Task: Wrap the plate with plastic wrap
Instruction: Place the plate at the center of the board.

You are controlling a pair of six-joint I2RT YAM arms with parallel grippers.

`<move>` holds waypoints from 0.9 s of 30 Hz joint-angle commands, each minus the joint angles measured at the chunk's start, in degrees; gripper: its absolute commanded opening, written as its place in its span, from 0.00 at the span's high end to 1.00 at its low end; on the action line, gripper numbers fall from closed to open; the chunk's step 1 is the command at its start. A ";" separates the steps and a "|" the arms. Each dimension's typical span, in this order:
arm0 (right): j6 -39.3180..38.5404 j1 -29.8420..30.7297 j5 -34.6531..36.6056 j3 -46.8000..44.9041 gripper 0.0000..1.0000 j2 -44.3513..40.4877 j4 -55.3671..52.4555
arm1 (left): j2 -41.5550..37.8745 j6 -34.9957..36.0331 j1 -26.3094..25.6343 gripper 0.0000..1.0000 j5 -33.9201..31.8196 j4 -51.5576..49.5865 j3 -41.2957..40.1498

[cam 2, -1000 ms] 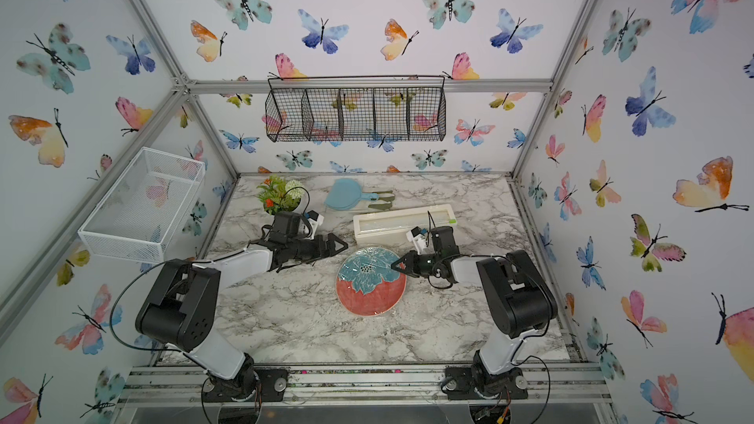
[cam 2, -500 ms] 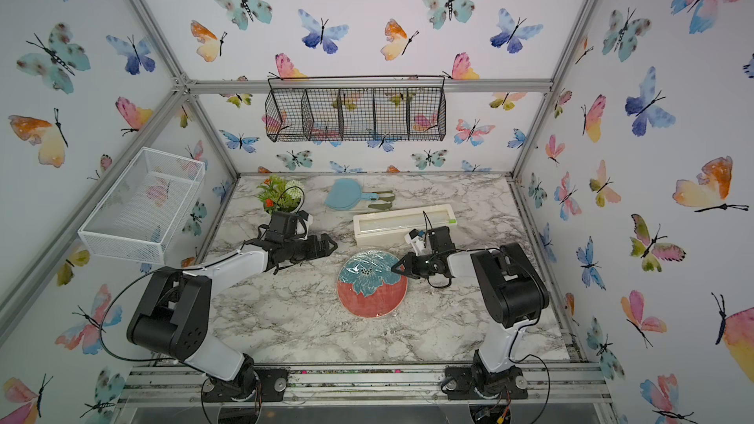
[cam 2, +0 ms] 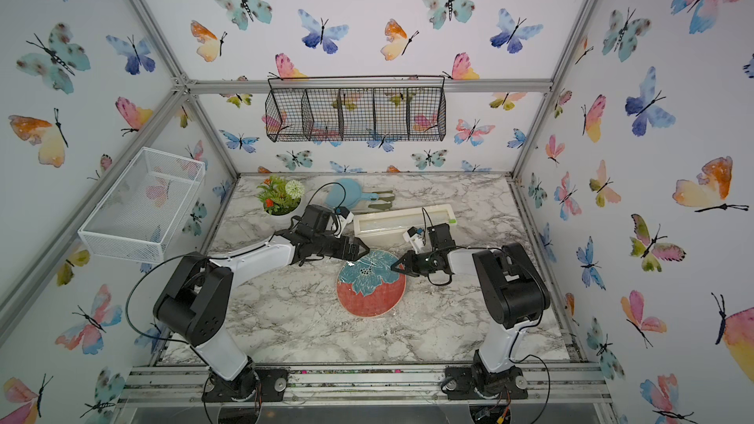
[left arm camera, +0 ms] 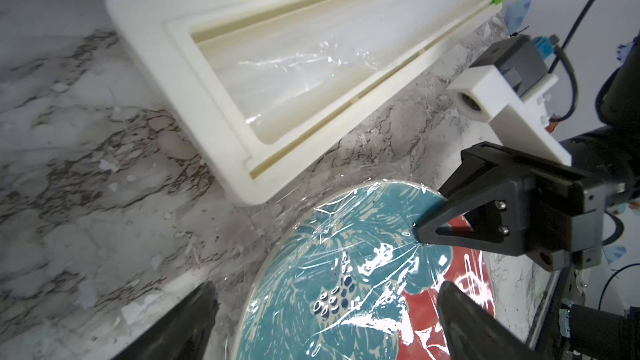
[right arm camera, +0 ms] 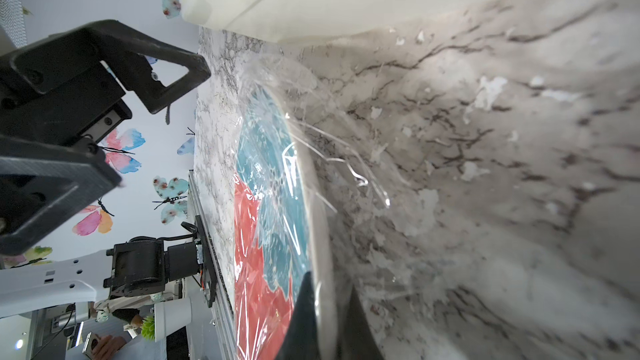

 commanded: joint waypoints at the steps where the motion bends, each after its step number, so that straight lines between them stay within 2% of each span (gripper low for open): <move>1: -2.78 0.26 3.88 0.44 0.91 1.26 -2.80 | 4.02 3.00 0.51 0.02 2.83 -3.11 2.14; 9: -3.38 0.25 3.89 0.15 0.93 1.24 -2.39 | 10.21 -2.89 2.49 0.02 16.30 6.06 -0.77; 18: 0.31 0.25 2.71 -1.66 0.95 3.90 4.17 | 10.08 -16.49 4.54 0.02 28.89 27.10 -11.03; 23: 0.49 0.25 3.14 -1.22 0.95 4.38 4.07 | 9.62 -18.74 5.00 0.00 30.77 29.51 -11.75; 25: 0.06 0.25 3.76 -0.83 0.94 4.49 3.17 | 9.49 -17.50 5.13 0.02 29.71 26.73 -11.09; 27: -0.60 0.29 4.40 -0.61 0.91 4.30 2.11 | 9.13 -13.62 5.30 0.02 25.57 19.10 -9.13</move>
